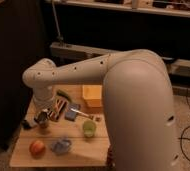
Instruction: Stack cups on top of each other
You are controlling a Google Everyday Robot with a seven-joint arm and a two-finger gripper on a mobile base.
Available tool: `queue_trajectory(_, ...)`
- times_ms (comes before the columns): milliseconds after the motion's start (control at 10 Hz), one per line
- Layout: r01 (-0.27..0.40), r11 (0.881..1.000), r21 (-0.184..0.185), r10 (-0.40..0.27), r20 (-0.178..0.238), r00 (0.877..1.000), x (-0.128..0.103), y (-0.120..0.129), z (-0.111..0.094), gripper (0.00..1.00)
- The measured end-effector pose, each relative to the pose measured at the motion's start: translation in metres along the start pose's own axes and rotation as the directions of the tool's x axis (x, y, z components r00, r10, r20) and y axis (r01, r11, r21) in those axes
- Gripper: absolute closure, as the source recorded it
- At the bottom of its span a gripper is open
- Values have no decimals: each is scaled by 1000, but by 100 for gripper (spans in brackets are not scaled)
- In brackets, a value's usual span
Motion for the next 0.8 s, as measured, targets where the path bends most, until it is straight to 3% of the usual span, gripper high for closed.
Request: queue_trajectory(800, -16, 998, -55, 16, -4, 1000, -22, -18, 41, 35)
